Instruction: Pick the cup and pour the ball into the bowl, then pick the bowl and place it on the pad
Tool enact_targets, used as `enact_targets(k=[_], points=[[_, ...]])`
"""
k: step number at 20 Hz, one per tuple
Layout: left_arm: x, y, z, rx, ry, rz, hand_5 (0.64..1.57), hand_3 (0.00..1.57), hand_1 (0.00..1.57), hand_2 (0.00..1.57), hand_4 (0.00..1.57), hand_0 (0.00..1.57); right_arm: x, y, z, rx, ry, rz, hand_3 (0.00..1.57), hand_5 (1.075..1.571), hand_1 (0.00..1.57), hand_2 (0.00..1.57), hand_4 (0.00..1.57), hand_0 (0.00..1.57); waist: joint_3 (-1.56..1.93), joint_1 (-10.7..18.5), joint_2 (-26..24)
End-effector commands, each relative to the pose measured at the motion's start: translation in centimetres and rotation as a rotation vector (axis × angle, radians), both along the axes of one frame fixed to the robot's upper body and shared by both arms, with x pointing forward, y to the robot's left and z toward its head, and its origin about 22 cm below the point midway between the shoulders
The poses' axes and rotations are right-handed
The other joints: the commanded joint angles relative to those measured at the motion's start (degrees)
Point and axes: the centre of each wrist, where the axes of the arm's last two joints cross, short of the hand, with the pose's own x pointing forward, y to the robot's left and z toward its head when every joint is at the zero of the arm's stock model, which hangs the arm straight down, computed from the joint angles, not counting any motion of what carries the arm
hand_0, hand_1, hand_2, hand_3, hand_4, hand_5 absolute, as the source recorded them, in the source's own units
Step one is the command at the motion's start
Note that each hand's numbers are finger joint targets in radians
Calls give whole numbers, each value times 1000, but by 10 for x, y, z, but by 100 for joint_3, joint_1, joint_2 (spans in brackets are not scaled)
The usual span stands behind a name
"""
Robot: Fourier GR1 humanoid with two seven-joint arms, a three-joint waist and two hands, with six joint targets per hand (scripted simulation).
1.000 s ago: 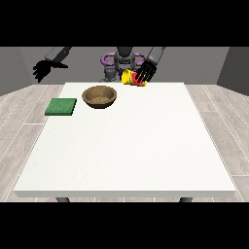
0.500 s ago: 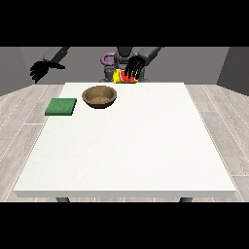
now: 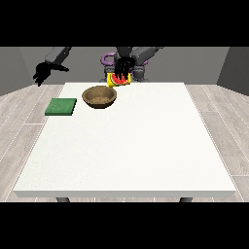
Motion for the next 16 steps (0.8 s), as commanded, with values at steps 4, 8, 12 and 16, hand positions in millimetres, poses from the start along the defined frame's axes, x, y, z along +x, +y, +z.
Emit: enact_targets(k=[4,8,12,16], points=[[-21,-8,-20,192,-19,-40,1547,1571,0,1571,913,0,20,13,15,20,-3,52,252,1525,0,0,0,0,-1,-163,104],[-22,-16,-16,351,10,-93,1434,1571,0,1571,1196,0,25,17,17,22,7,37,190,1521,0,0,0,0,-1,-137,-3],[-10,-29,19,515,-130,-124,1387,1571,614,1571,1232,614,7,2,1,26,-18,7,71,1519,0,0,0,0,6,-3,213],[-2,-39,34,659,-189,-96,1443,1571,1511,1571,1203,1511,17,15,3,35,3,42,171,1516,0,0,0,0,3,-166,30]])
